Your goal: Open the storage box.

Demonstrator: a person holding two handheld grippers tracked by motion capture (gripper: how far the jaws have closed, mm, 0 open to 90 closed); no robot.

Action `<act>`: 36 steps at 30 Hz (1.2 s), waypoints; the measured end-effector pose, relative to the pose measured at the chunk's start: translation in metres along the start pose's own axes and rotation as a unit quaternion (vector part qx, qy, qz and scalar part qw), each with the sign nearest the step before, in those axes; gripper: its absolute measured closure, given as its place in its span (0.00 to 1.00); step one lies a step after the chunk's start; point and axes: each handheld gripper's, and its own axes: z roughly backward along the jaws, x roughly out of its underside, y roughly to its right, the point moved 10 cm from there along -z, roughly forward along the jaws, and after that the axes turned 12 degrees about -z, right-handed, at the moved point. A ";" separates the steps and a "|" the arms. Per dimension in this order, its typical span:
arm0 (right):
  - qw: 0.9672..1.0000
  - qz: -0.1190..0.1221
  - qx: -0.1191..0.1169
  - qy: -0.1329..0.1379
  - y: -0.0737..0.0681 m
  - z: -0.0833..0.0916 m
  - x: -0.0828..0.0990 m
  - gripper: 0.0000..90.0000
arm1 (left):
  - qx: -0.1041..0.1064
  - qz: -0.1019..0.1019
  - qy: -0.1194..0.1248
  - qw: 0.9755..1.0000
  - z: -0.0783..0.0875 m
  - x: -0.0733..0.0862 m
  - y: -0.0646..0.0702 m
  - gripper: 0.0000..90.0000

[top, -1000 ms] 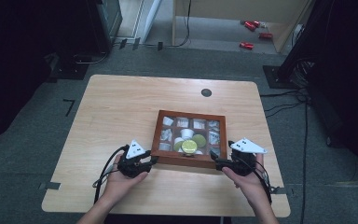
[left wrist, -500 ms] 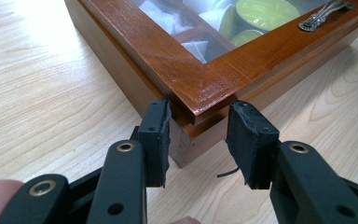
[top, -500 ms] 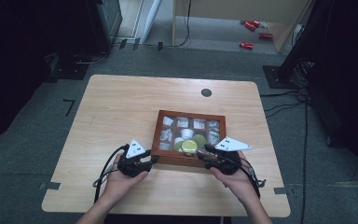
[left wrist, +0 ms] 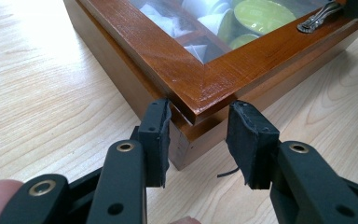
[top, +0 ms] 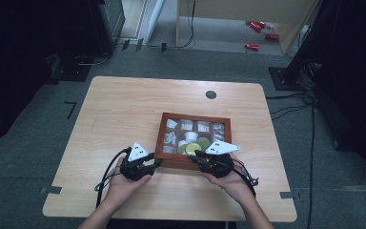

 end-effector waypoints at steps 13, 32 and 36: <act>1.000 0.025 0.002 0.005 0.000 -0.002 0.000 0.87 | 0.000 0.002 0.004 1.000 0.000 -0.003 0.000 0.68; 0.999 0.014 -0.030 -0.016 0.002 -0.005 0.001 0.87 | -0.006 -0.002 0.000 1.000 -0.001 -0.002 0.000 0.67; 0.999 0.013 -0.035 -0.013 0.002 -0.004 0.000 0.89 | -0.001 0.001 0.000 1.000 -0.001 -0.001 0.000 0.67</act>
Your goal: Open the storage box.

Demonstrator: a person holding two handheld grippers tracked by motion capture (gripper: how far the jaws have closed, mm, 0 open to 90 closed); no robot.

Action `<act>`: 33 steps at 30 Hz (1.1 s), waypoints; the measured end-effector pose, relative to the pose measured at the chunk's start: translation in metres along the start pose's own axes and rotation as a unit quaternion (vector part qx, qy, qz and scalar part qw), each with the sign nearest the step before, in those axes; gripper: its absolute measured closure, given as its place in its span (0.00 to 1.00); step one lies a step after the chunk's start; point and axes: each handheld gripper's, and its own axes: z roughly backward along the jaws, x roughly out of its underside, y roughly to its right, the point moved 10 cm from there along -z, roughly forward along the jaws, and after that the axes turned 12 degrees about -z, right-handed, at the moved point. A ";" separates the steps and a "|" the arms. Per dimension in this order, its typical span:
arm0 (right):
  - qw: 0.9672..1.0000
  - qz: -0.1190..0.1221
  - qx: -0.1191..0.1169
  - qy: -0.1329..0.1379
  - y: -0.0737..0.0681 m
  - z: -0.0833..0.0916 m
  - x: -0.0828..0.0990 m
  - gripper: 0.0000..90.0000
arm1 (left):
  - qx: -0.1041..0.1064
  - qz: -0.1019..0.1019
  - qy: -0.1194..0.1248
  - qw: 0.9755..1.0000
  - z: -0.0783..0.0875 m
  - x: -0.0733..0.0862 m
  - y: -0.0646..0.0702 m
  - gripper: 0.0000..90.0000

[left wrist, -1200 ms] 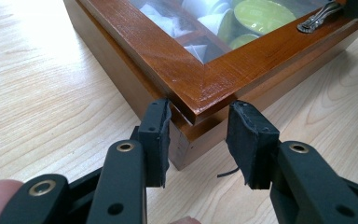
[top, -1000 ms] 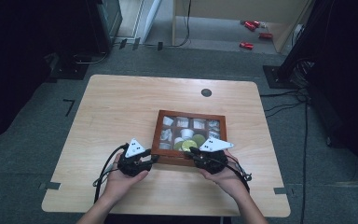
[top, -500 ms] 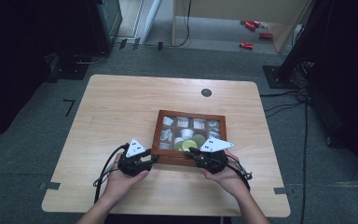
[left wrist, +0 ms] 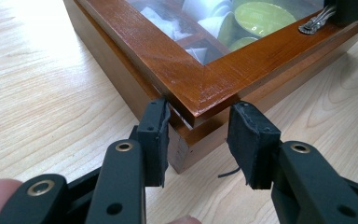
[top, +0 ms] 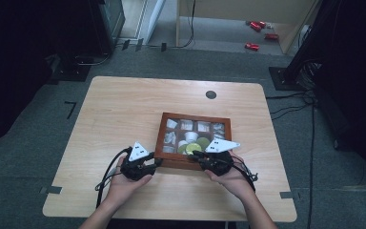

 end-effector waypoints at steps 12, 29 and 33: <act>1.000 -0.010 -0.005 0.011 0.000 0.004 -0.005 0.90 | 0.003 0.000 0.011 1.000 0.002 -0.004 0.001 0.65; 0.999 -0.018 0.001 0.035 0.019 0.054 0.001 0.64 | -0.001 0.001 0.018 1.000 0.006 -0.015 -0.002 0.65; 0.999 -0.015 0.008 0.035 0.025 0.061 0.005 0.60 | -0.003 0.000 0.017 1.000 0.007 -0.016 -0.003 0.65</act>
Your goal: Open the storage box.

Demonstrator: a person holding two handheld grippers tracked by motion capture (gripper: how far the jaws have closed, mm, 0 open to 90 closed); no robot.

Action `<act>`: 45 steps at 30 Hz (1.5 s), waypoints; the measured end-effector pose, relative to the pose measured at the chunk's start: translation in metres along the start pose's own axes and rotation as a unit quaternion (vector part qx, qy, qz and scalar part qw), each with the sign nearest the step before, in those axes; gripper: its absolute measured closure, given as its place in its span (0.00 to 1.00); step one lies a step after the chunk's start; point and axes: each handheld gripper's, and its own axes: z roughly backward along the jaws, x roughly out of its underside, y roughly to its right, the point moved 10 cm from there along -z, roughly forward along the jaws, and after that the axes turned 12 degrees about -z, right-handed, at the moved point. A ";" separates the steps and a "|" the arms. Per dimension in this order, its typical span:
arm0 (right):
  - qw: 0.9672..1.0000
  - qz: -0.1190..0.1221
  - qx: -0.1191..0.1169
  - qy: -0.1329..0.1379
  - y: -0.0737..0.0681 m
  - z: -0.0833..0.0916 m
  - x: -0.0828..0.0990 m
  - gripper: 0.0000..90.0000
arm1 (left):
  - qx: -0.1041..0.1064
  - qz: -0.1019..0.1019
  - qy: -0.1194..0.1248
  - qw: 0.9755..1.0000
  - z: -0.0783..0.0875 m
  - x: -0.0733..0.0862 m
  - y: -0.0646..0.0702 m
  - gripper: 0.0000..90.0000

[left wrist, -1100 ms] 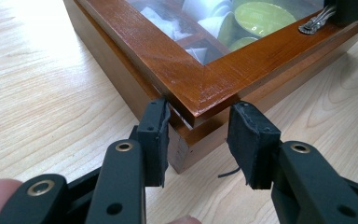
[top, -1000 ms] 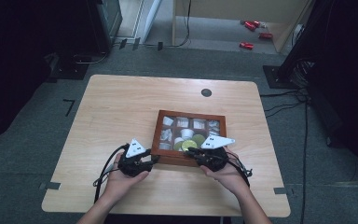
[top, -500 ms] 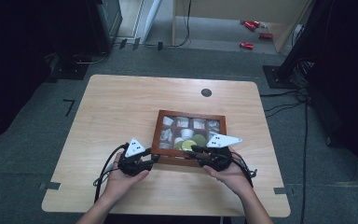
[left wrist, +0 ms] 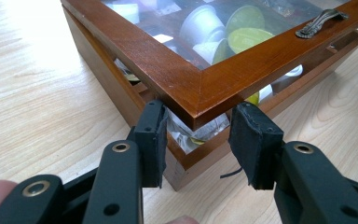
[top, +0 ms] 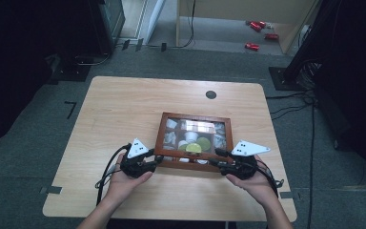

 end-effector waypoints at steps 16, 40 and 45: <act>0.998 -0.004 0.067 0.009 0.044 0.031 0.023 0.43 | -0.001 0.002 0.001 1.000 0.000 -0.002 -0.001 0.65; 0.990 0.081 0.110 0.019 0.056 0.023 0.030 0.45 | -0.006 0.003 0.006 1.000 0.003 -0.002 -0.004 0.64; 0.989 0.094 0.107 0.038 0.053 0.026 0.024 0.50 | -0.009 0.006 0.002 1.000 0.006 0.008 -0.007 0.63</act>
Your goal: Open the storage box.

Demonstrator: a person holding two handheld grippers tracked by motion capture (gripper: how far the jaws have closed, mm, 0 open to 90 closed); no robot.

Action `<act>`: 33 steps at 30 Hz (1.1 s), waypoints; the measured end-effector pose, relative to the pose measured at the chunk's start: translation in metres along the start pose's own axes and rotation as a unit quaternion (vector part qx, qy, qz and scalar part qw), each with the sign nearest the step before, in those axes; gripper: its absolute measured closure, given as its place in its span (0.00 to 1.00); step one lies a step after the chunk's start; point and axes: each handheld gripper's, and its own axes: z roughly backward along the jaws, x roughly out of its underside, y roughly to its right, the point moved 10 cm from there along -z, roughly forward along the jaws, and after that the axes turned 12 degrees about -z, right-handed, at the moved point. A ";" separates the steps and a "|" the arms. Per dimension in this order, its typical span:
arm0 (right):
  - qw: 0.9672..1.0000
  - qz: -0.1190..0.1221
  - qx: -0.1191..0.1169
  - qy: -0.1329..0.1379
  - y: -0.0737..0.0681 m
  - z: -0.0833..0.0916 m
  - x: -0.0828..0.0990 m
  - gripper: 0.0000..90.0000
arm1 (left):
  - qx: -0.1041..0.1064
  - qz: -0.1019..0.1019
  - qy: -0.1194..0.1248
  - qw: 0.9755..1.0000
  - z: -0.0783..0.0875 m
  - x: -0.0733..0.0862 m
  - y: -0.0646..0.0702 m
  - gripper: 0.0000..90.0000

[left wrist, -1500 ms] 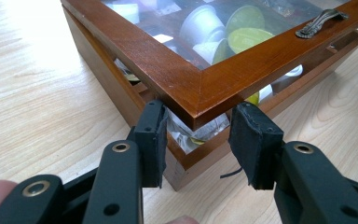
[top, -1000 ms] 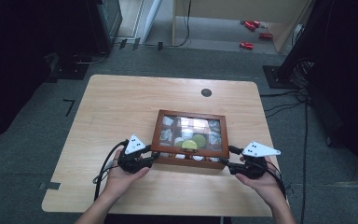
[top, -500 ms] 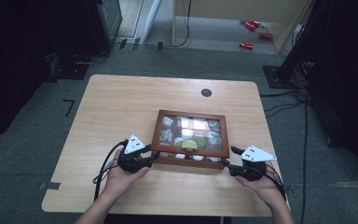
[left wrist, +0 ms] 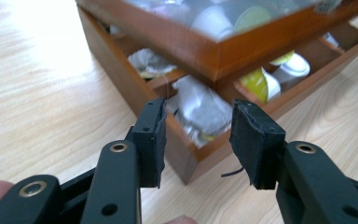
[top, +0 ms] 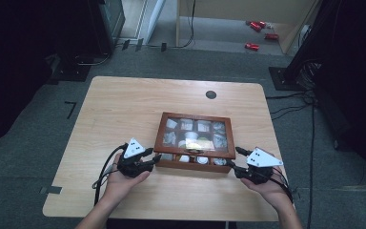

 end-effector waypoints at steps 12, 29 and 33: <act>0.999 0.028 0.007 0.030 -0.002 0.001 -0.008 0.53 | -0.026 0.022 -0.031 0.999 0.013 0.050 -0.026 0.61; 0.999 0.026 -0.001 0.028 0.001 0.003 -0.019 0.54 | -0.051 0.026 -0.048 0.997 0.012 0.075 -0.041 0.57; 0.999 0.025 -0.002 0.031 0.003 0.004 -0.024 0.54 | -0.055 0.024 -0.055 0.997 0.012 0.079 -0.042 0.55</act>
